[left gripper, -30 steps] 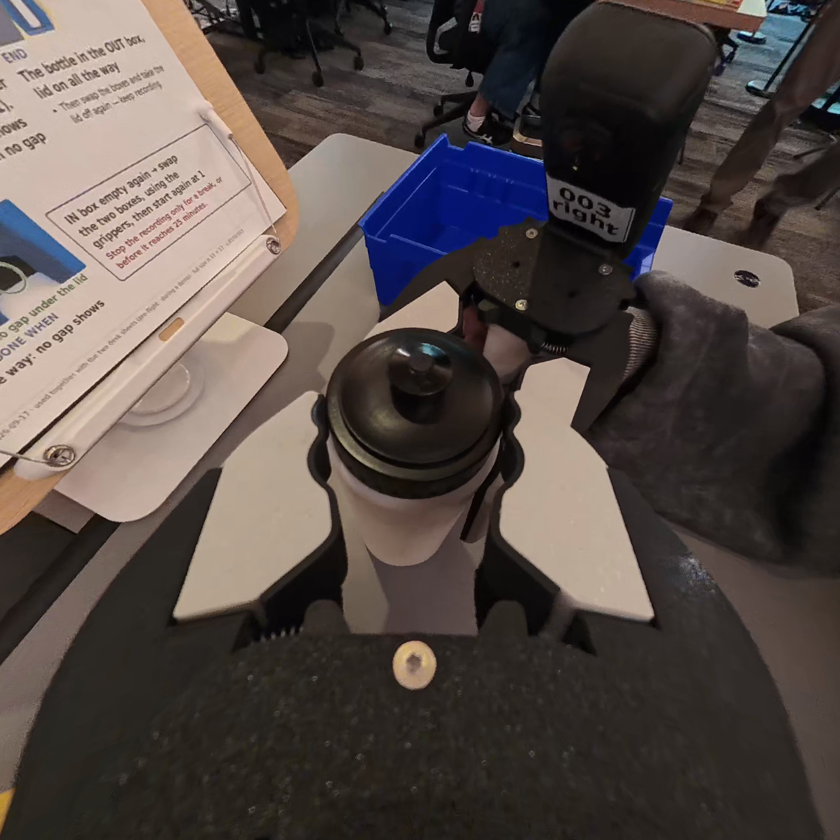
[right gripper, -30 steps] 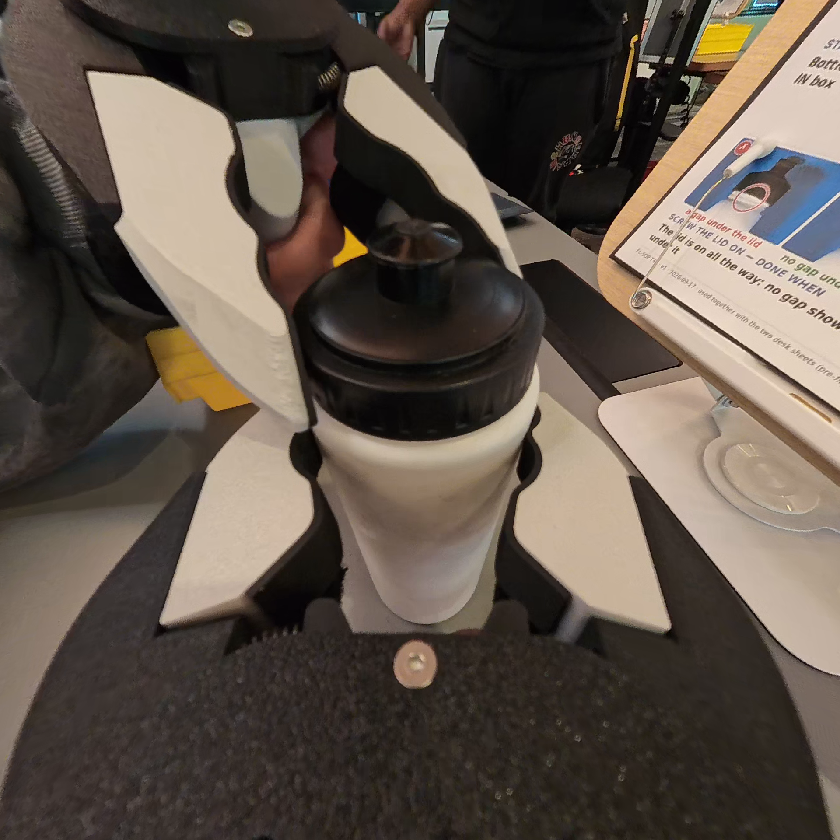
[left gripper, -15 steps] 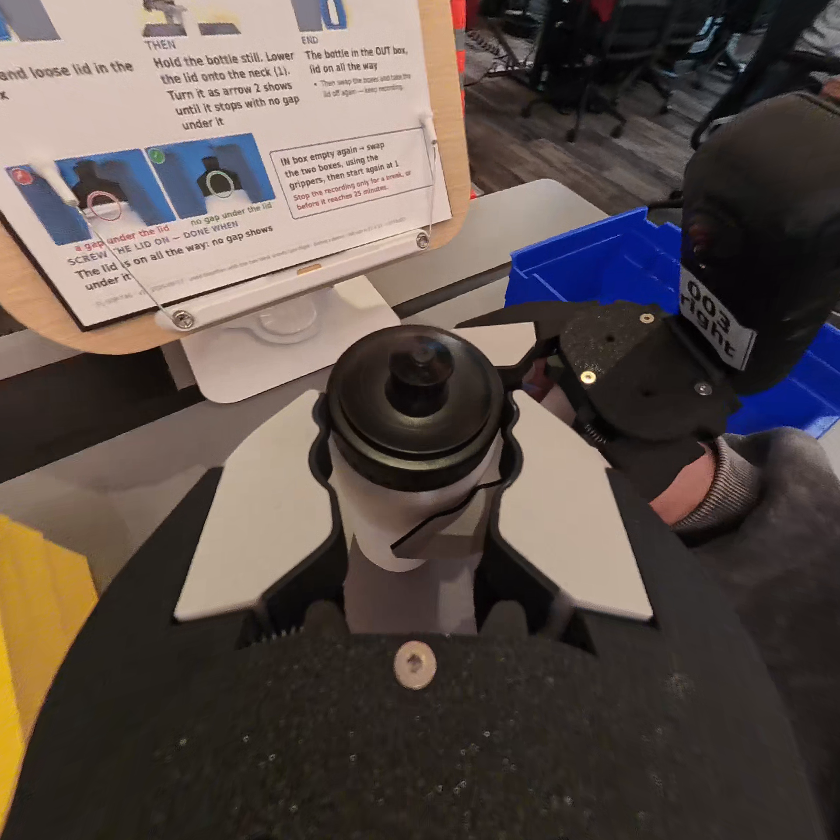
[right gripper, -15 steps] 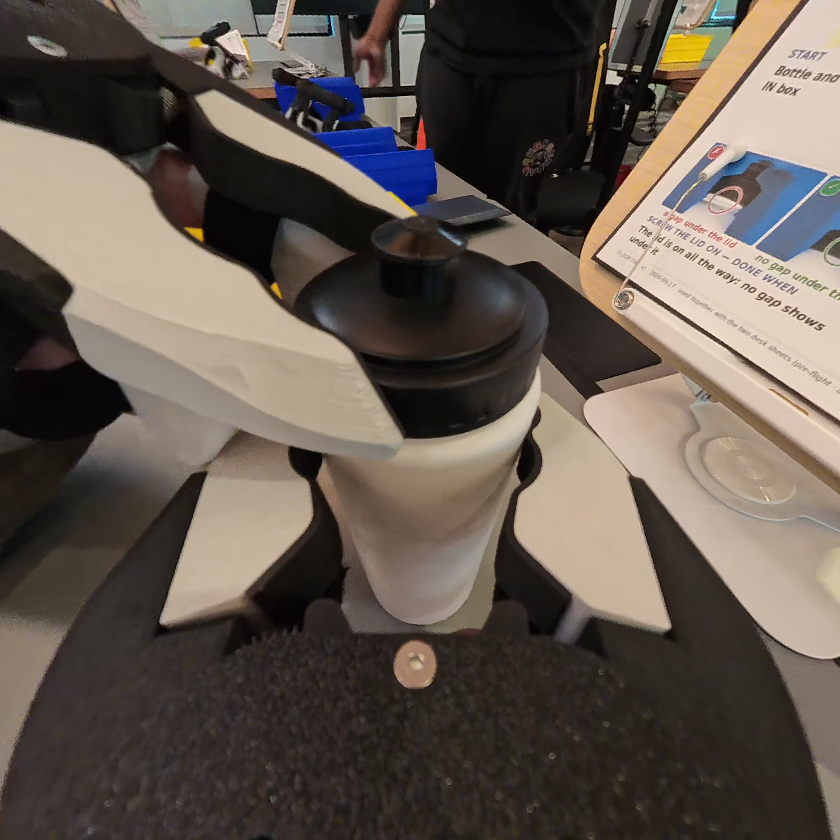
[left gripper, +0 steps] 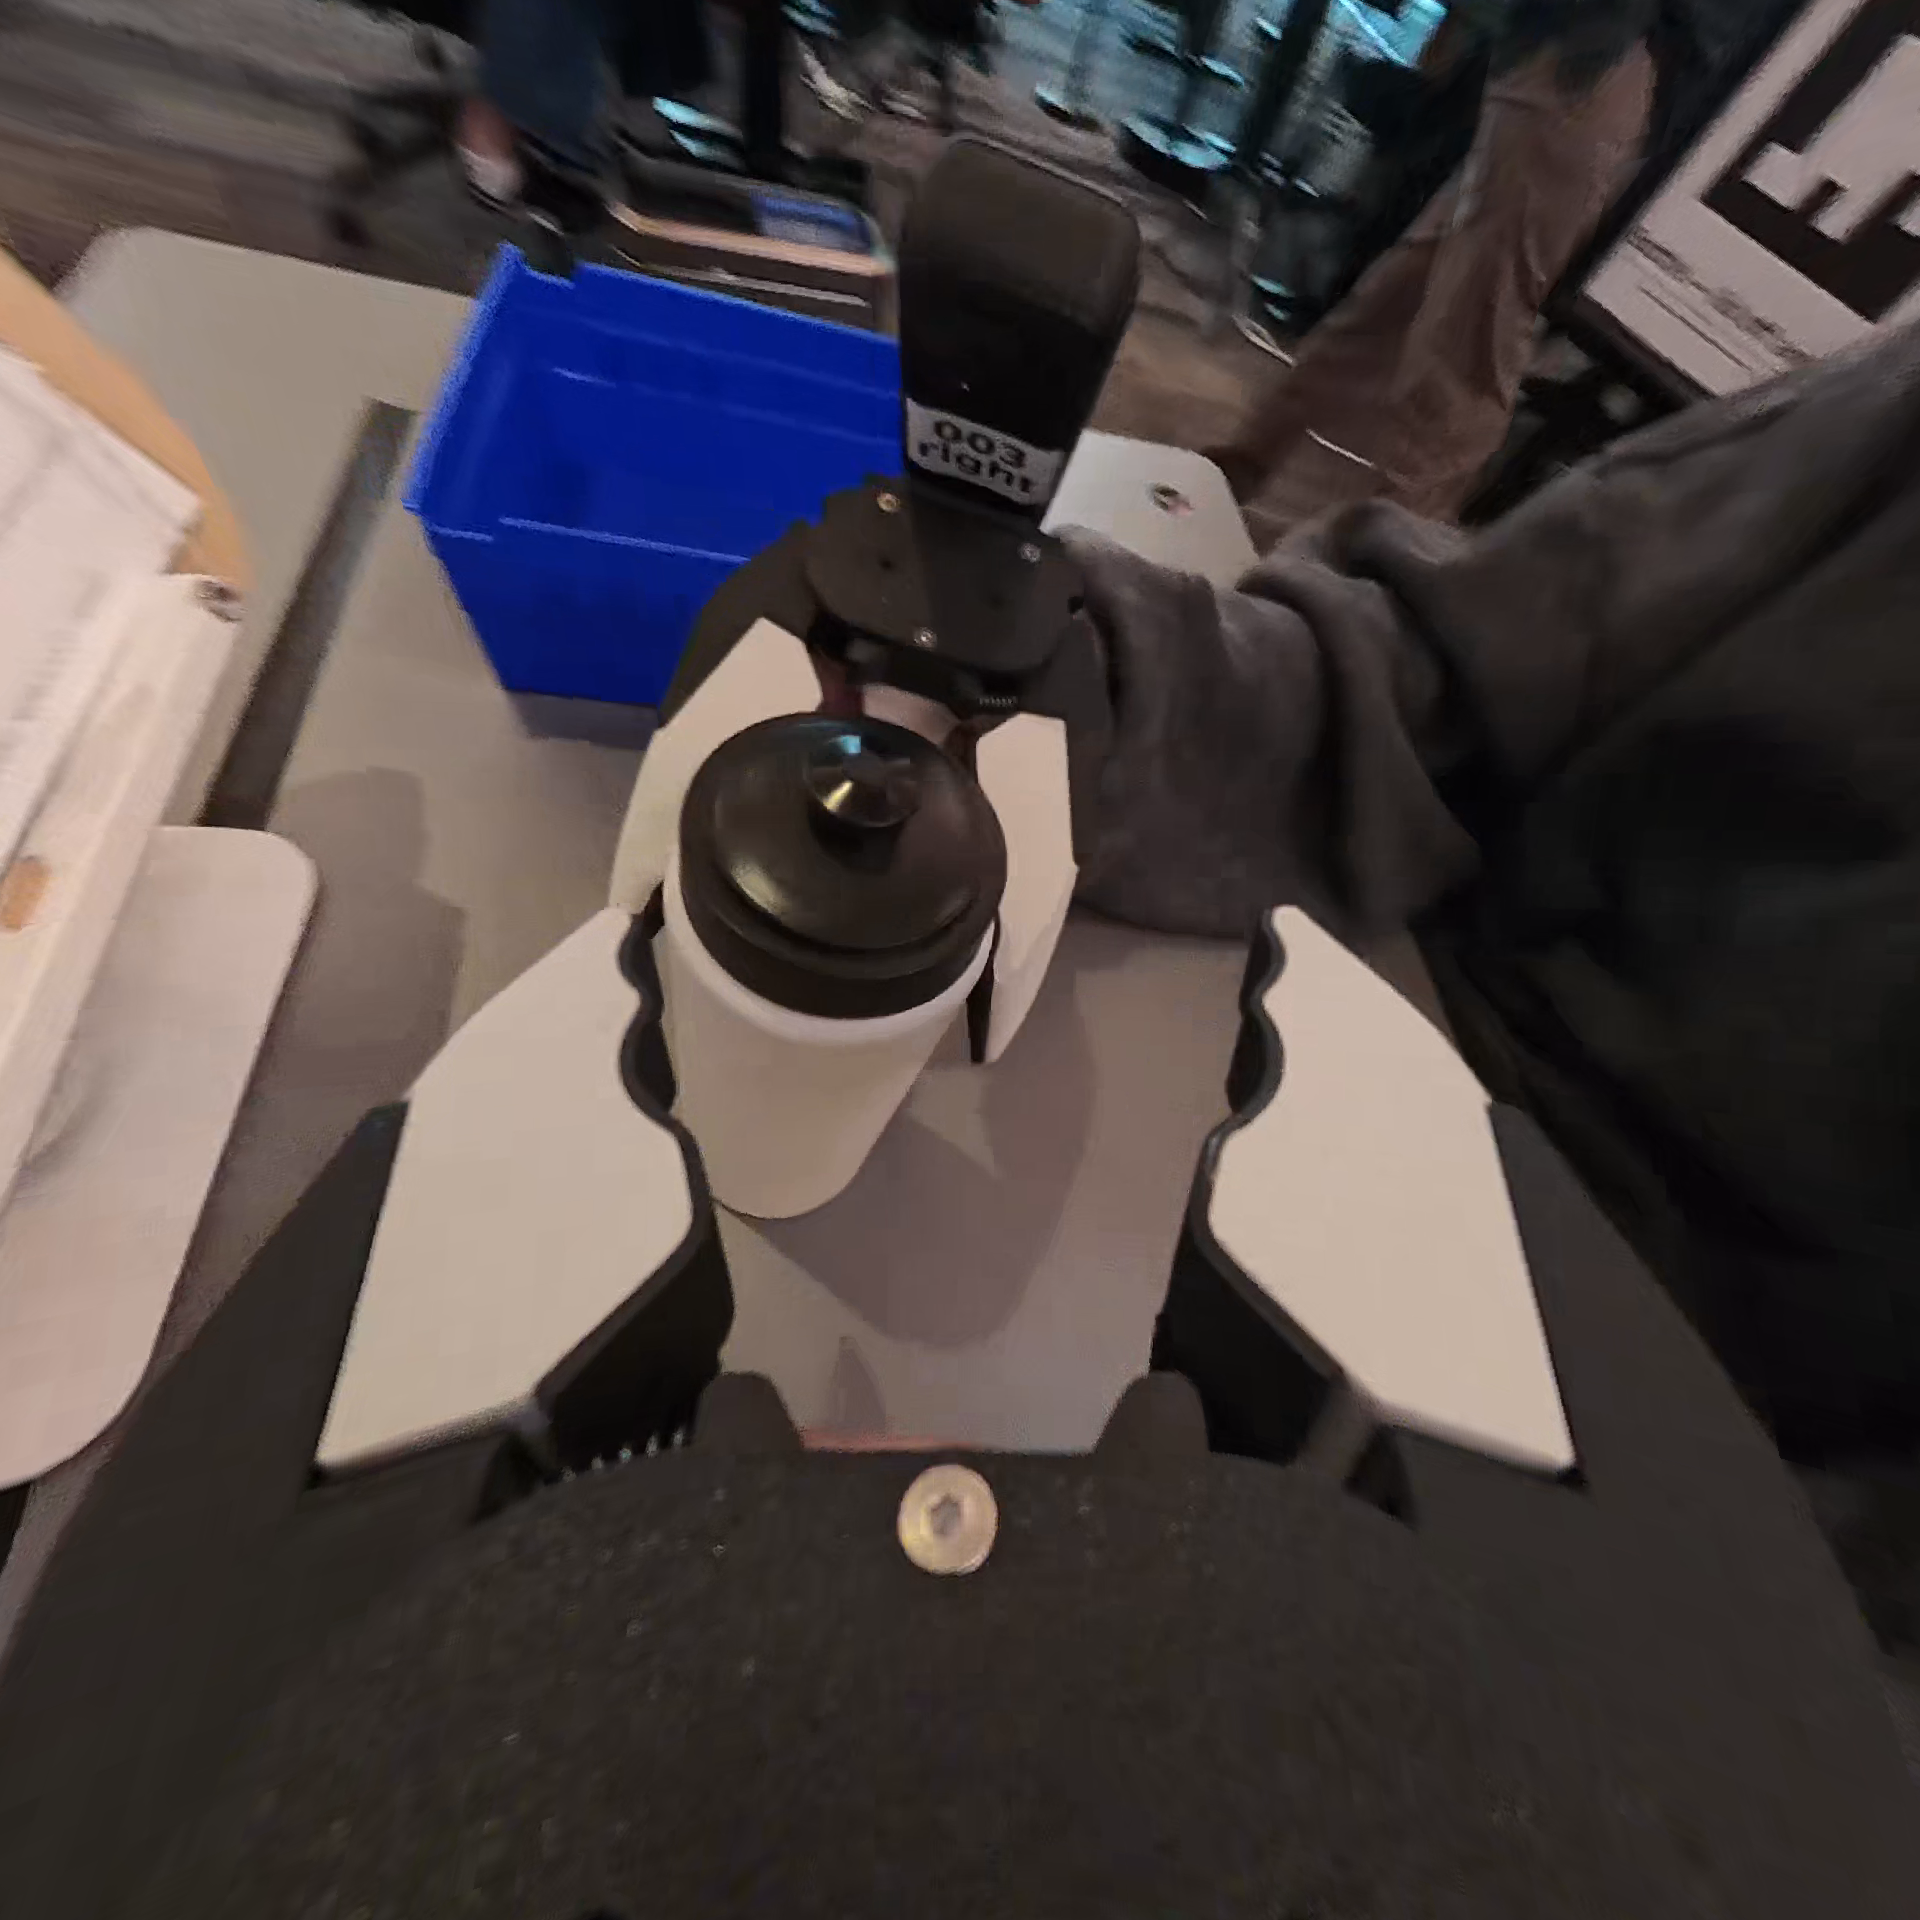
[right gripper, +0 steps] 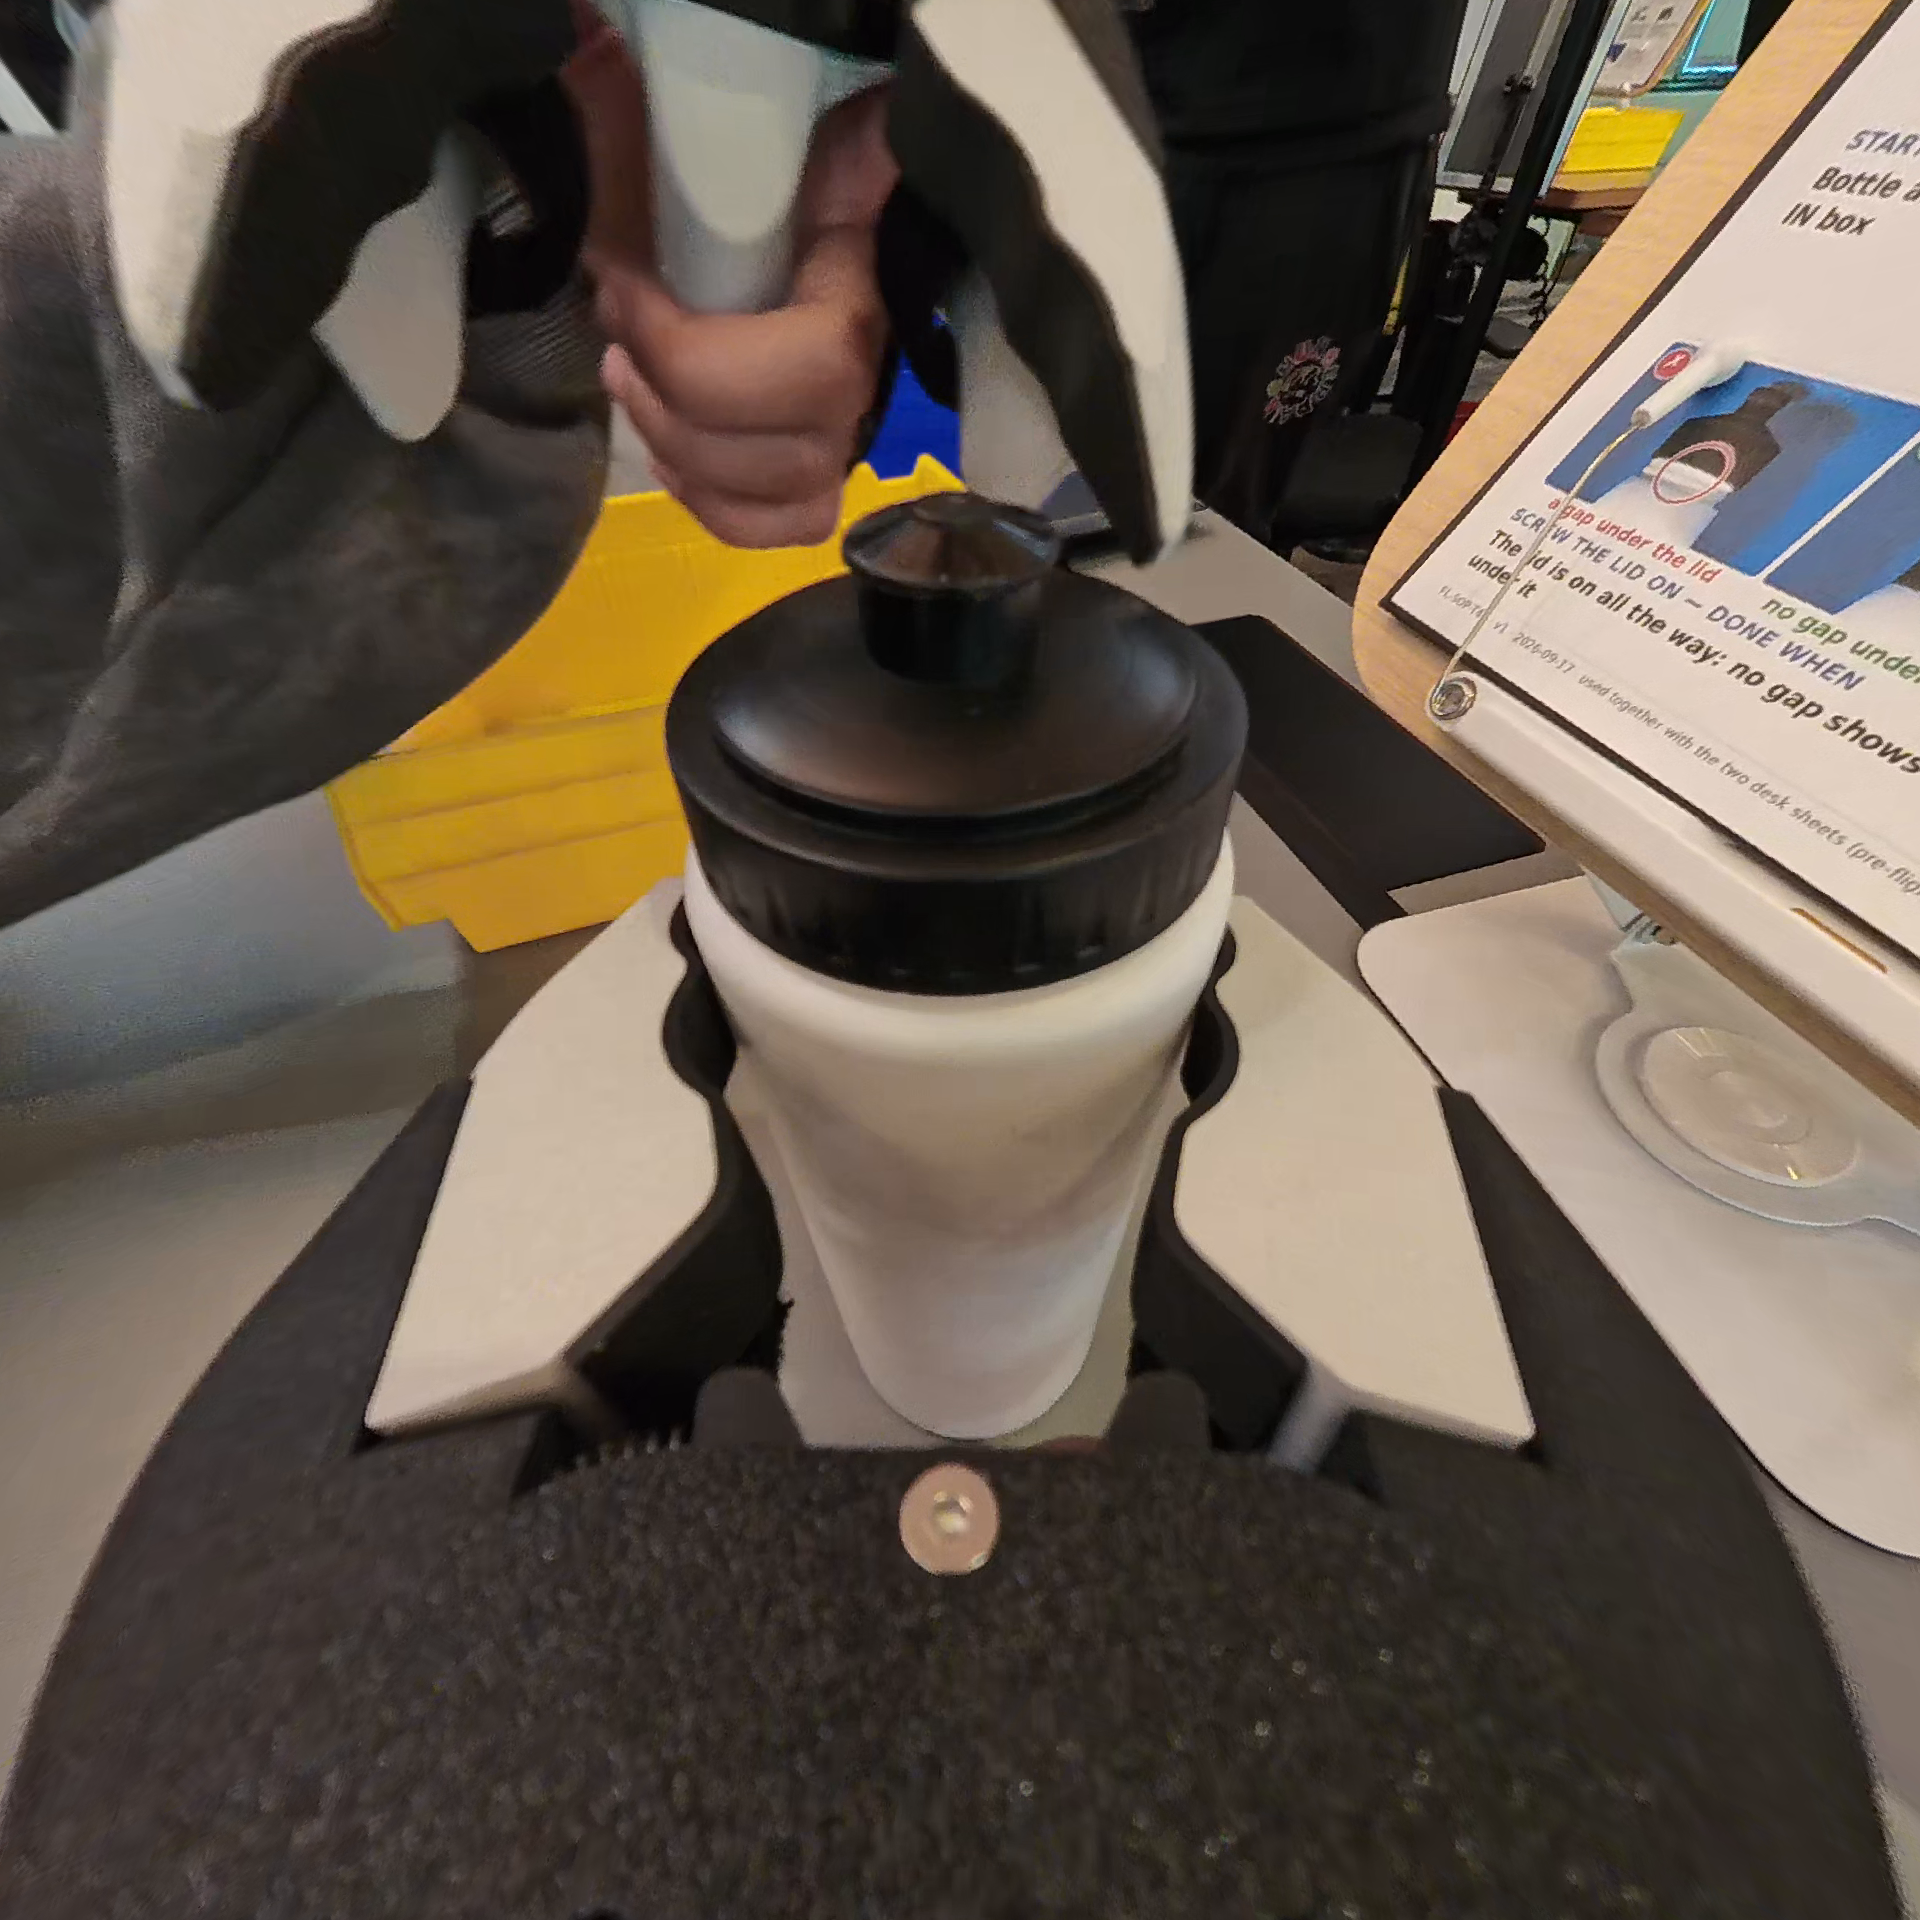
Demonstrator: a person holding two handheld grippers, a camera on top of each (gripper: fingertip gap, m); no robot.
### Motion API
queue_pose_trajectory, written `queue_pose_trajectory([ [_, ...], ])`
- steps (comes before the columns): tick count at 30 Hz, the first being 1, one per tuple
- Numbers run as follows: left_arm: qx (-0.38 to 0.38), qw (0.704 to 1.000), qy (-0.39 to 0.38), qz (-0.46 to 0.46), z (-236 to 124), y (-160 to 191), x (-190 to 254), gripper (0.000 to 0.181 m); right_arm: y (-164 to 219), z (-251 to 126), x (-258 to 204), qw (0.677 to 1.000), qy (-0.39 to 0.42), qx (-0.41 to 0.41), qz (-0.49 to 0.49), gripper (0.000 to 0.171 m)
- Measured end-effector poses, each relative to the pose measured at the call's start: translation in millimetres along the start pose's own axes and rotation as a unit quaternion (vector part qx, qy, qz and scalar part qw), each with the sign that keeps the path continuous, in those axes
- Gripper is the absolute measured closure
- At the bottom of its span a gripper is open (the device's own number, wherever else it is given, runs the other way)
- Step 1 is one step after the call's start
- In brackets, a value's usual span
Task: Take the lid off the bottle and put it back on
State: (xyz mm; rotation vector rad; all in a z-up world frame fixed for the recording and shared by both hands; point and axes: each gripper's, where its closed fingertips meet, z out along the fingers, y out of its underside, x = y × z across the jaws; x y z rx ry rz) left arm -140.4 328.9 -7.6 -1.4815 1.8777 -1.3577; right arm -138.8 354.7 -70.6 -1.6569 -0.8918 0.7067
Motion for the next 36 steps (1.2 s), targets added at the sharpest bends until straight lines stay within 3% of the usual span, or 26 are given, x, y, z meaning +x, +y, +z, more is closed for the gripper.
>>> queue_pose_trajectory([
  [4, -0.013, 0.997, 0.056, 0.054, 8, -6, -16, 0.090, 0, 0, 0, 1.000, 0.000, 0.002, 0.001, 0.084],
  [13, -0.004, 0.968, 0.169, 0.186, 13, -10, -8, 0.092, 0, 1, 1, 1.000, 0.000, -0.001, 0.003, 0.084],
  [20, -0.005, 0.957, 0.224, 0.183, 26, 0, -25, 0.094, 0, 1, 1, 1.000, 0.000, 0.000, 0.005, 0.084],
  [24, 0.014, 0.946, 0.269, 0.181, 25, 3, -19, 0.112, 0, 1, 1, 1.000, 0.000, 0.001, 0.006, 0.084],
  [30, 0.022, 0.957, 0.232, 0.173, 25, 2, -21, 0.112, 0, 2, 3, 1.000, 0.005, 0.002, 0.008, 0.084],
  [36, 0.053, 0.986, 0.102, 0.119, 27, -1, -26, 0.112, 0, 1, 6, 1.000, 0.017, 0.004, 0.007, 0.084],
])
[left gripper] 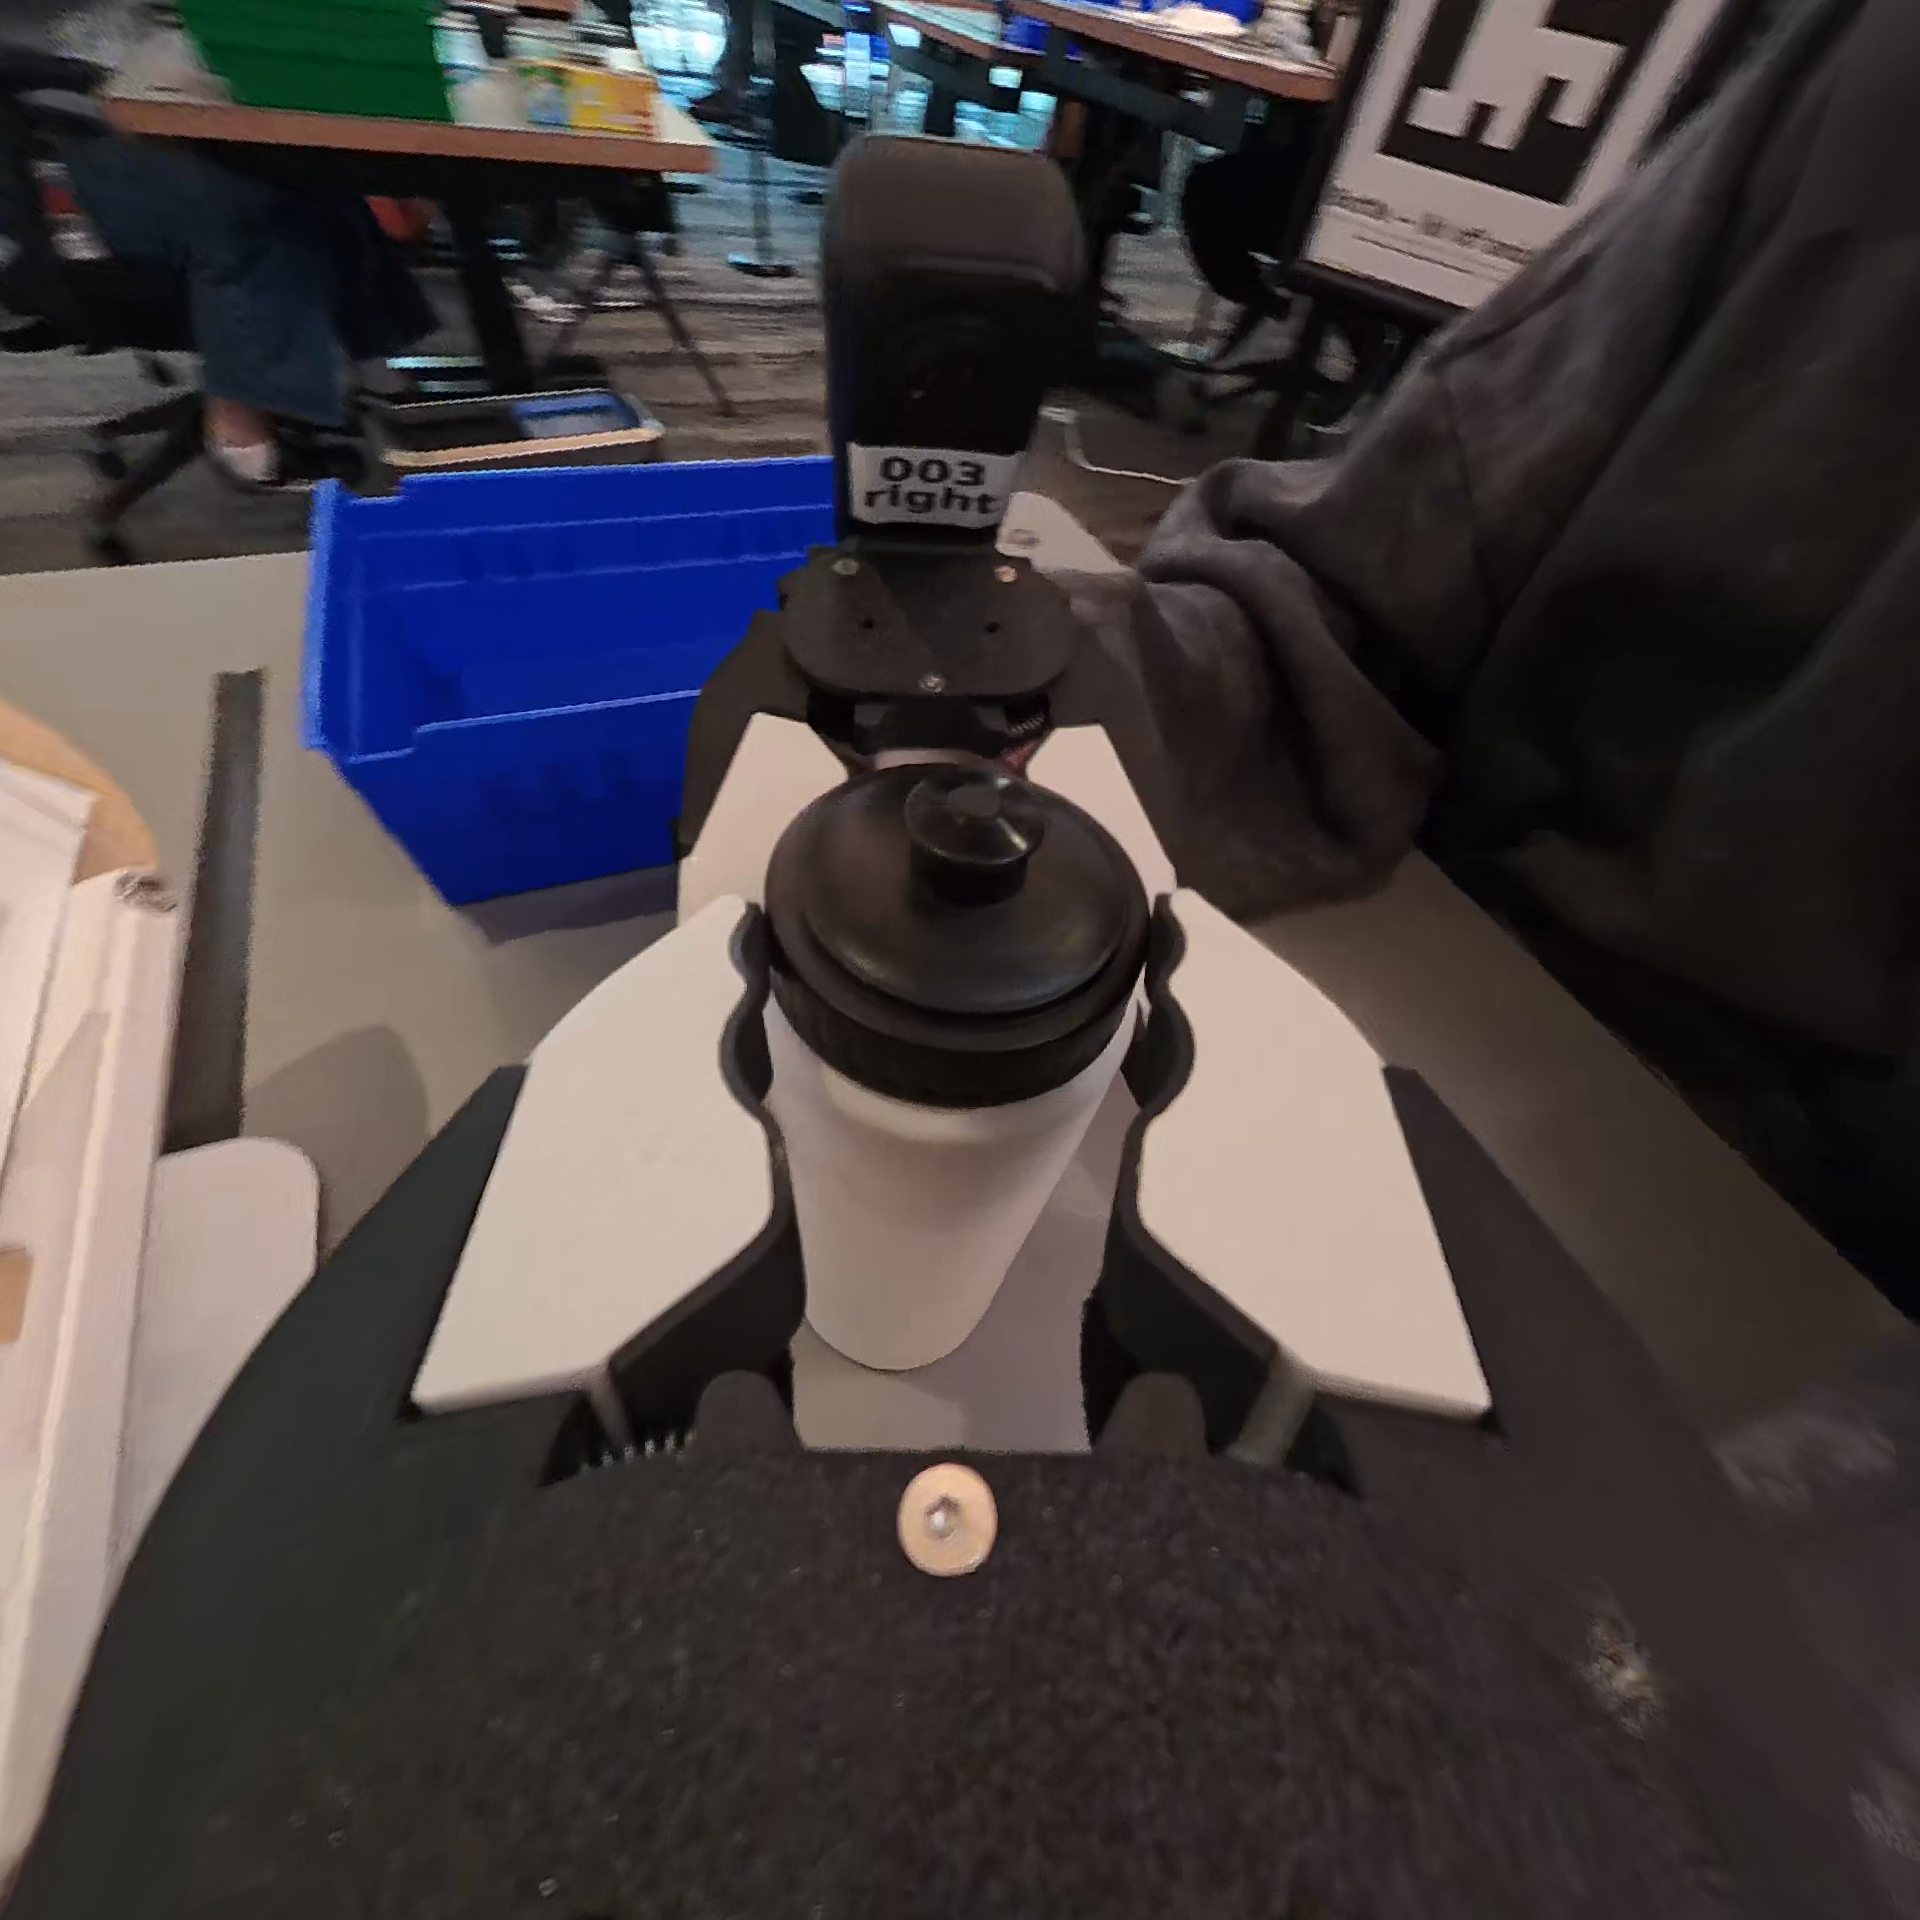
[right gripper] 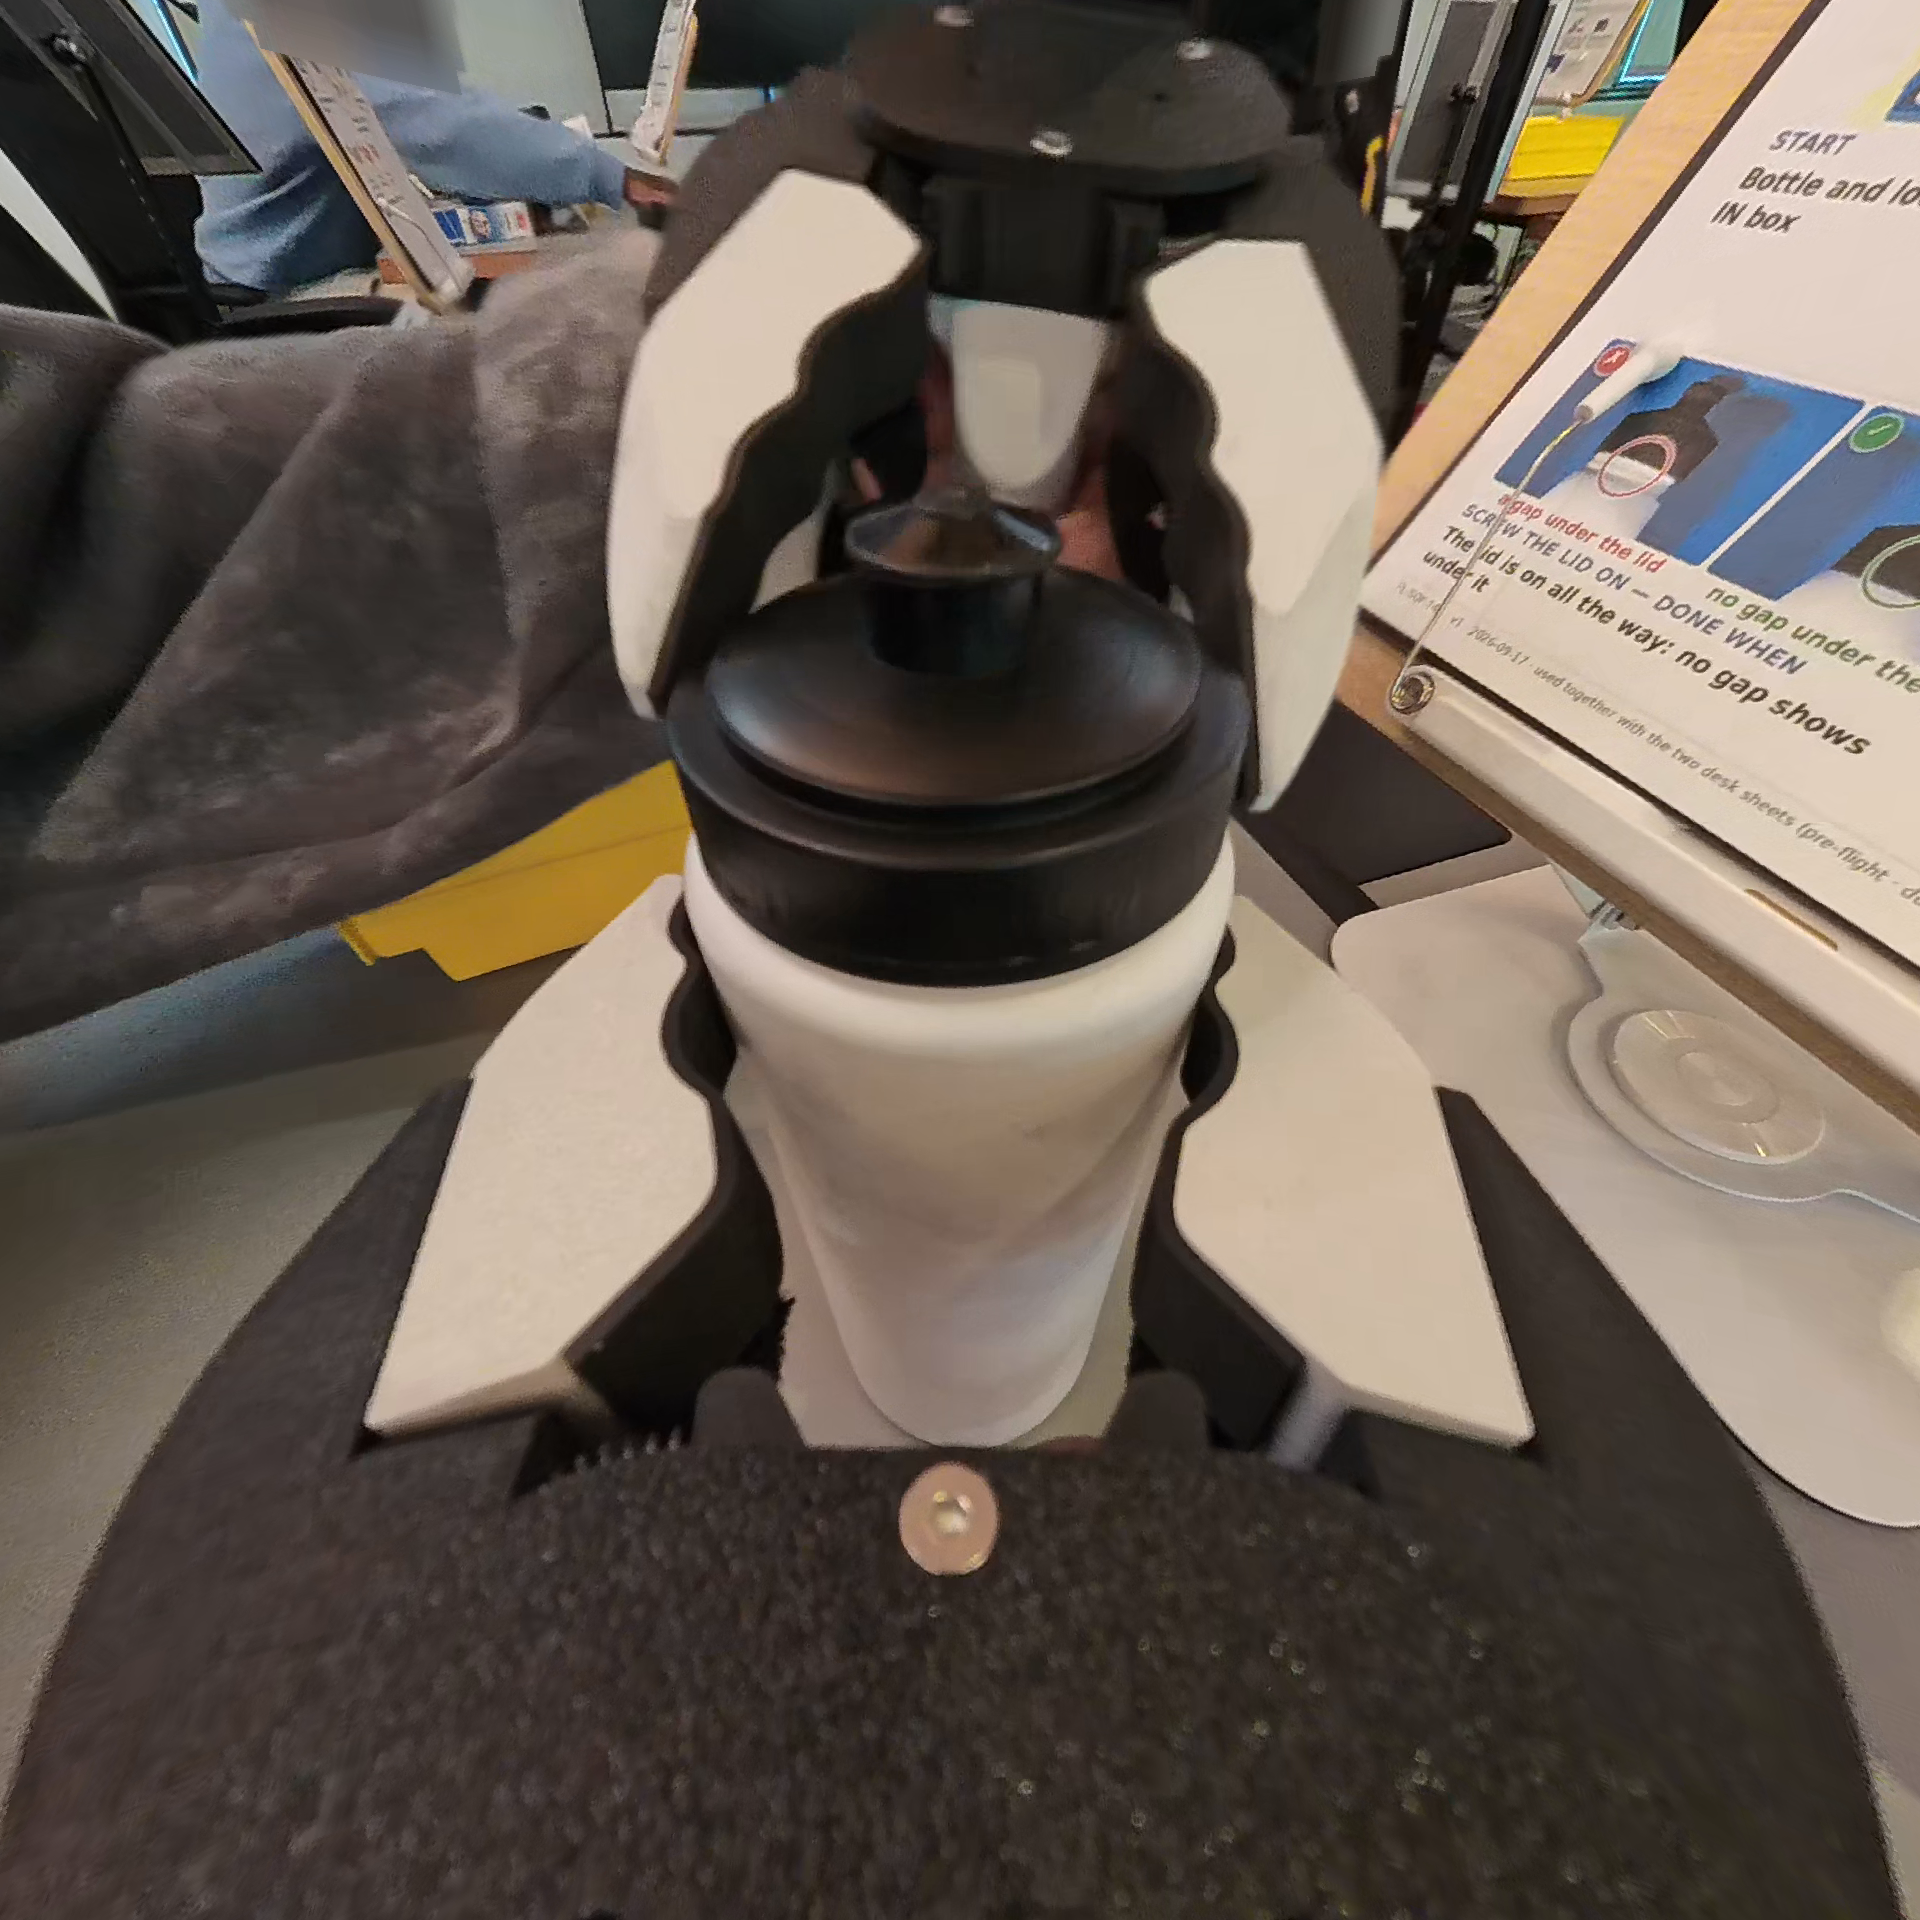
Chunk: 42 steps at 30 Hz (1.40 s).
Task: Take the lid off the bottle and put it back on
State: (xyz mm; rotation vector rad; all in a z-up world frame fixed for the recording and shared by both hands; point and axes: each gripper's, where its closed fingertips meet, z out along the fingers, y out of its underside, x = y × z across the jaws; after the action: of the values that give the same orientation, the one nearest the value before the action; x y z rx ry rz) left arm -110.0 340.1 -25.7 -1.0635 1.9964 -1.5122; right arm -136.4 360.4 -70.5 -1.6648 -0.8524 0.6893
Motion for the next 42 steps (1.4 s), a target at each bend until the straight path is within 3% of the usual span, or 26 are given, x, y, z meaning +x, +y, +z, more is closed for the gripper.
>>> queue_pose_trajectory([
  [4, 0.008, 0.990, -0.127, -0.052, 0, 0, -2, 0.112, 0, 0, 0, 1.000, 0.004, 0.001, -0.001, 0.084],
  [9, 0.016, 0.948, -0.293, -0.122, 0, 0, -4, 0.112, 0, 0, 0, 1.000, 0.002, 0.008, -0.006, 0.084],
  [15, 0.017, 0.848, -0.485, -0.215, -3, 1, -7, 0.112, 0, 0, 1, 1.000, 0.011, 0.009, -0.006, 0.084],
  [21, 0.040, 0.740, -0.617, -0.265, -6, 2, -10, 0.112, 0, 1, 3, 1.000, 0.023, 0.009, -0.004, 0.084],
  [25, 0.062, 0.706, -0.654, -0.264, -6, 1, -10, 0.112, 0, 0, 3, 1.000, 0.024, 0.009, -0.006, 0.084],
  [28, 0.016, 0.750, -0.620, -0.230, -7, -1, -6, 0.114, 0, 0, 2, 1.000, 0.022, 0.009, -0.005, 0.084],
  [32, -0.009, 0.884, -0.456, -0.100, -5, -32, 25, 0.110, -1, 0, 2, 1.000, 0.015, 0.013, -0.007, 0.084],
  [34, -0.036, 0.931, -0.356, -0.069, -8, -31, 42, 0.094, 0, 0, 1, 1.000, 0.010, 0.013, -0.008, 0.084],
  [36, -0.079, 0.953, -0.285, -0.063, -18, -19, 44, 0.092, -1, 0, 0, 1.000, 0.003, 0.016, -0.007, 0.084],
  [38, -0.083, 0.973, -0.198, -0.084, -21, -18, 48, 0.072, -1, -1, -3, 1.000, -0.007, 0.016, -0.010, 0.084],
  [42, -0.083, 0.990, -0.077, -0.087, -22, -17, 38, 0.074, -1, 0, -6, 1.000, -0.020, 0.019, -0.007, 0.084],
])
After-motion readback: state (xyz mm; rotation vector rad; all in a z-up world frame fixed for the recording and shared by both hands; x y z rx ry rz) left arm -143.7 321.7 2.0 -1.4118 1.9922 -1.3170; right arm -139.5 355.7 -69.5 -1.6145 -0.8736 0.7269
